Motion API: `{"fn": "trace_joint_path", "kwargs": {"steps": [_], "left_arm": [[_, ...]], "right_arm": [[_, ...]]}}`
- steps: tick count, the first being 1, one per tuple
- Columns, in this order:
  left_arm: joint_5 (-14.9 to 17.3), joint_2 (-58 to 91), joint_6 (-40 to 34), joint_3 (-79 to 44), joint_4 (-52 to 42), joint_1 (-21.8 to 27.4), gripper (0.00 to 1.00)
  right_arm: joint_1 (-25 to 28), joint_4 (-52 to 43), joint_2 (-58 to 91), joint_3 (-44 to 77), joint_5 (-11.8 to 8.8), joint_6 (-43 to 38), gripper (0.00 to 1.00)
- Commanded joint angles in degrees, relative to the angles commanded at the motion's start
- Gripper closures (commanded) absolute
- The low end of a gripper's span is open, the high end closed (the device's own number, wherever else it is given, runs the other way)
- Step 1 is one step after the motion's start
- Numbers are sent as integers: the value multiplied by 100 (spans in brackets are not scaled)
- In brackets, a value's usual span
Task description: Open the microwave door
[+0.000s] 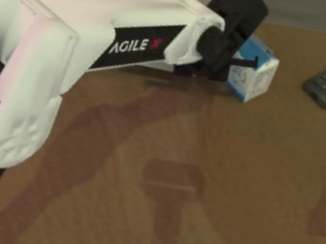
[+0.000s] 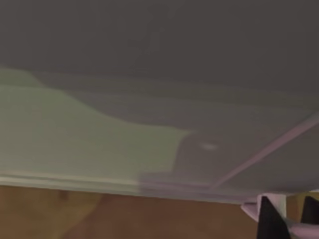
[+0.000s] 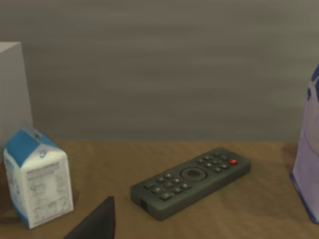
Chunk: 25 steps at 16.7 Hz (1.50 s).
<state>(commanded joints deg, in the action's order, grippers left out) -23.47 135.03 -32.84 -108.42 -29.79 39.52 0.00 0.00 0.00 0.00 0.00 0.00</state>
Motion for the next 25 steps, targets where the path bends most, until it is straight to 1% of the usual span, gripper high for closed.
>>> {"fn": "trace_joint_path", "kwargs": {"steps": [25], "left_arm": [[-26, -94, -39, 117, 91, -1, 100]], "right_arm": [[0, 0, 0, 0, 0, 0, 0]]}}
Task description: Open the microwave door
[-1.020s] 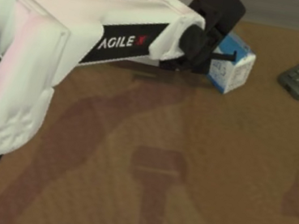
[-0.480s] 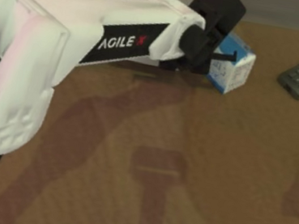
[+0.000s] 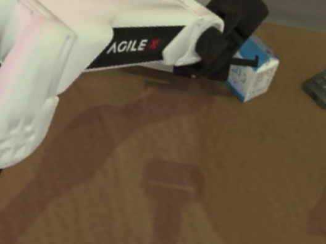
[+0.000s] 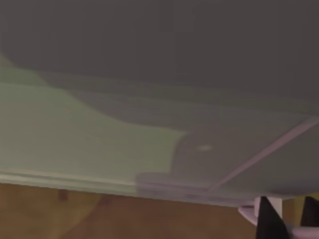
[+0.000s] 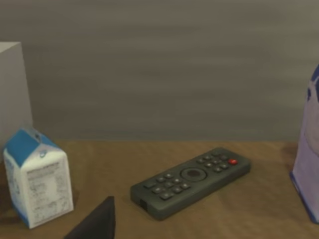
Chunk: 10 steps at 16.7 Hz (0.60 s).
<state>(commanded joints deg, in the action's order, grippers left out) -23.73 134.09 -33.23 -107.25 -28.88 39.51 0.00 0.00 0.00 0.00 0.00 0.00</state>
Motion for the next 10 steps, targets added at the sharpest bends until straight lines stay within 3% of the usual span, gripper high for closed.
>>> {"fn": "trace_joint_path", "kwargs": {"steps": [10], "left_arm": [[199, -304, 317, 545, 364, -21, 100]], "right_arm": [[0, 0, 0, 0, 0, 0, 0]]}}
